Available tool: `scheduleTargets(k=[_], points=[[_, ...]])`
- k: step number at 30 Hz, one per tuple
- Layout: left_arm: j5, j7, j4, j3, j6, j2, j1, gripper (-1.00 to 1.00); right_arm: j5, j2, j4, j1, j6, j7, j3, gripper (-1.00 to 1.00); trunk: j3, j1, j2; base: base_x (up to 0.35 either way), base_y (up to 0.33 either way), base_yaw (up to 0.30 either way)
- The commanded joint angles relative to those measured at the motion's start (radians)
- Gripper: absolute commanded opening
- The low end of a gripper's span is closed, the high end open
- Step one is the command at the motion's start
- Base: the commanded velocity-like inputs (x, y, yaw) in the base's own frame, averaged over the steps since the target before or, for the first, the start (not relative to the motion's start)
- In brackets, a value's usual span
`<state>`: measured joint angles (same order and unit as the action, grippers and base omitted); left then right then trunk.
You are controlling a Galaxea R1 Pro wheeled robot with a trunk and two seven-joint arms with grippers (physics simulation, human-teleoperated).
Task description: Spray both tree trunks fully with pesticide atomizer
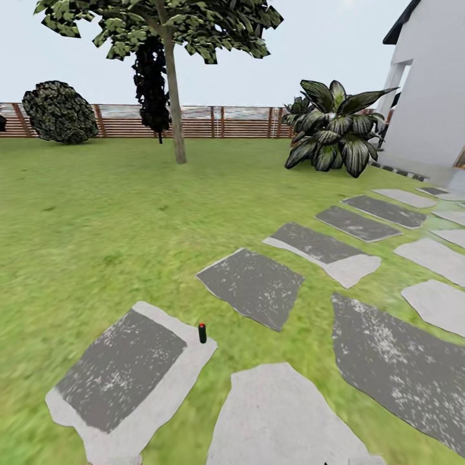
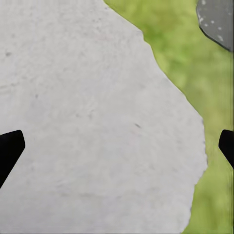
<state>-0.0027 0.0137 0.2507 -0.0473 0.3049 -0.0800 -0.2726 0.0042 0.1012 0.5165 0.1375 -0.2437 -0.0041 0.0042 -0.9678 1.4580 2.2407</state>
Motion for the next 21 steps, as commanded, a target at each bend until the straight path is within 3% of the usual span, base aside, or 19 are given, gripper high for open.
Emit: scheduleTargets(k=[1, 21], points=[[0.000, 0.000, -0.001, -0.003, 0.003, 0.000, 0.000, 1.00, 0.000, 0.000, -0.001, 0.001, -0.003, 0.000, 0.000, 1.00, -0.001, 0.000, 0.000, 0.209, -0.235, 0.000], [0.000, 0.000, 0.001, -0.003, 0.004, 0.000, 0.000, 1.00, 0.000, 0.000, -0.001, 0.001, -0.003, 0.001, 0.000, 1.00, -0.001, 0.000, 0.000, 0.202, -0.238, 0.000]])
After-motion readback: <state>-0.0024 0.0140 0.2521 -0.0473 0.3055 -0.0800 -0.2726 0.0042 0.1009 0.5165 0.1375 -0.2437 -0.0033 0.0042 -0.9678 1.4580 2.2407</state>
